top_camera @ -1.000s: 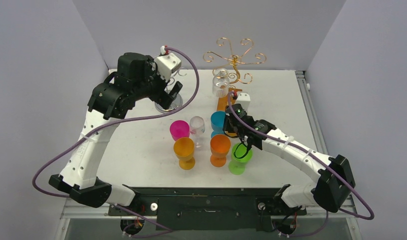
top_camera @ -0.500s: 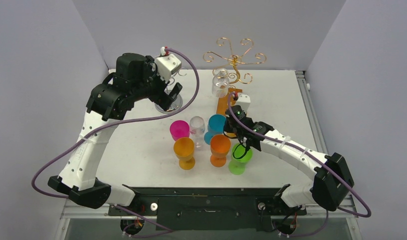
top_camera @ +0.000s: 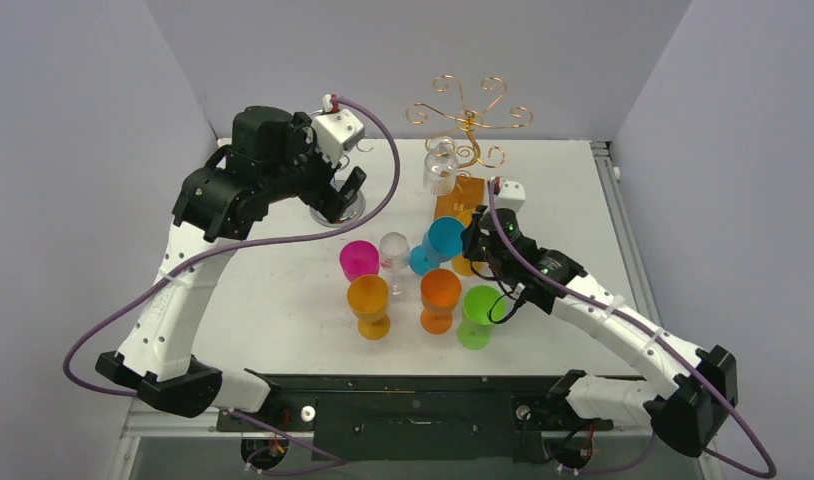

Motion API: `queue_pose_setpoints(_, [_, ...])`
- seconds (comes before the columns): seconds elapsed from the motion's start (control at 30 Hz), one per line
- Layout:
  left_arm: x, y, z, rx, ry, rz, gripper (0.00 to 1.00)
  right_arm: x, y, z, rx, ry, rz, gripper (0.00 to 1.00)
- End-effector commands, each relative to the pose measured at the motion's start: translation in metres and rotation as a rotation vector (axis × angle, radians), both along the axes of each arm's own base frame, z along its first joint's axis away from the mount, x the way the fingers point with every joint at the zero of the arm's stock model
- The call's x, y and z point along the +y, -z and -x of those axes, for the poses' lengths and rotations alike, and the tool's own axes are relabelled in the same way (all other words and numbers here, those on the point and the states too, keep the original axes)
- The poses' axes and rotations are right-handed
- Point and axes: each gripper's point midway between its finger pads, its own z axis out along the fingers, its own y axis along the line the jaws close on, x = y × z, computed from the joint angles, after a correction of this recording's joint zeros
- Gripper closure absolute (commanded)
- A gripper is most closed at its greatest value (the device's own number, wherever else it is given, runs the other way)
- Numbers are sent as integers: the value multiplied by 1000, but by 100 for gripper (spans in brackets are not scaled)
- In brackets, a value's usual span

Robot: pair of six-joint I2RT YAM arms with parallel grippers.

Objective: Place the wine glass upside down on the wine glass rack
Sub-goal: Pick up the wine glass at the center of the board, then turn the wine glass upside down at the wine rack.

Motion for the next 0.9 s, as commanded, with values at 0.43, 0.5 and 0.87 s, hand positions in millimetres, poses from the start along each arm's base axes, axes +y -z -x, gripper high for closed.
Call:
queue_pose_setpoints(0.43, [-32,-17,25,60,136,179,4,2,-207,66,-462,-304,-445,100])
queue_pose_setpoints(0.5, [-36,-15,27,80,157,191,4,0,-220,70,-489,-311,-464,100])
queue_pose_setpoints(0.87, [-61,-2,49,246,283,265,0,-2,-270,78,-619,-333,-560,100])
